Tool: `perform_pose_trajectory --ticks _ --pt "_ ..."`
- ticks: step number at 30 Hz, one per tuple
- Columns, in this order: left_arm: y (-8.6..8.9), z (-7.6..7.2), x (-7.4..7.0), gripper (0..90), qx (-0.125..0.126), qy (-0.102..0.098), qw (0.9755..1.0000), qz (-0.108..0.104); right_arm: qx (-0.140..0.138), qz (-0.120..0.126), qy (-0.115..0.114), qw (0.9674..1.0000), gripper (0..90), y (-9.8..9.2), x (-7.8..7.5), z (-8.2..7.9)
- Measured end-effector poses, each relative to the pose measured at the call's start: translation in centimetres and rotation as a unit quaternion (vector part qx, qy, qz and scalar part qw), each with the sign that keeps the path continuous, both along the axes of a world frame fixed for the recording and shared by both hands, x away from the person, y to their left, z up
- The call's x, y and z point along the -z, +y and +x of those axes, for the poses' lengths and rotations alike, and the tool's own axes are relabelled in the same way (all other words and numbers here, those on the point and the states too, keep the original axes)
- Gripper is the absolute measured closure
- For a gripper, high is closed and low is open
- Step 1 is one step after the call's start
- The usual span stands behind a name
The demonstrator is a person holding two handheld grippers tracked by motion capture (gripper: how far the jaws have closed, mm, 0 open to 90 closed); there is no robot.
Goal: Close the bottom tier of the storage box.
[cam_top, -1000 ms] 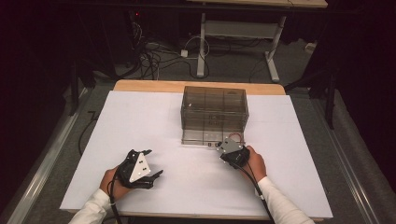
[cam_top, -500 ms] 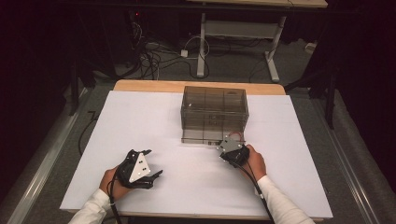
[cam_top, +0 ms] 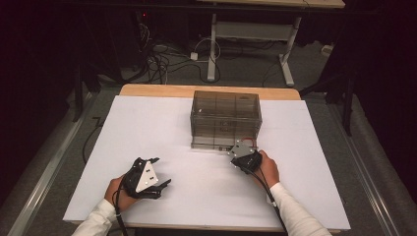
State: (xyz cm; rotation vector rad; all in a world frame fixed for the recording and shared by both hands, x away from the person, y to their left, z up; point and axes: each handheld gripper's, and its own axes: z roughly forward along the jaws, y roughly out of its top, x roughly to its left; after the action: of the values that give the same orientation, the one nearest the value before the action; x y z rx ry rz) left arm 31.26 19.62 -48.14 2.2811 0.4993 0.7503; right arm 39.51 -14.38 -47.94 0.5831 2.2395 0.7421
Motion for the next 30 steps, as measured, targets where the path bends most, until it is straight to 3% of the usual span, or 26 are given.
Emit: perform_pose_trajectory --ticks 30 --pt "0.1 0.0 0.0 19.8 0.001 0.000 1.0000 -0.002 0.021 -0.016 -0.004 0.9996 90.0 0.3 0.0 1.7"
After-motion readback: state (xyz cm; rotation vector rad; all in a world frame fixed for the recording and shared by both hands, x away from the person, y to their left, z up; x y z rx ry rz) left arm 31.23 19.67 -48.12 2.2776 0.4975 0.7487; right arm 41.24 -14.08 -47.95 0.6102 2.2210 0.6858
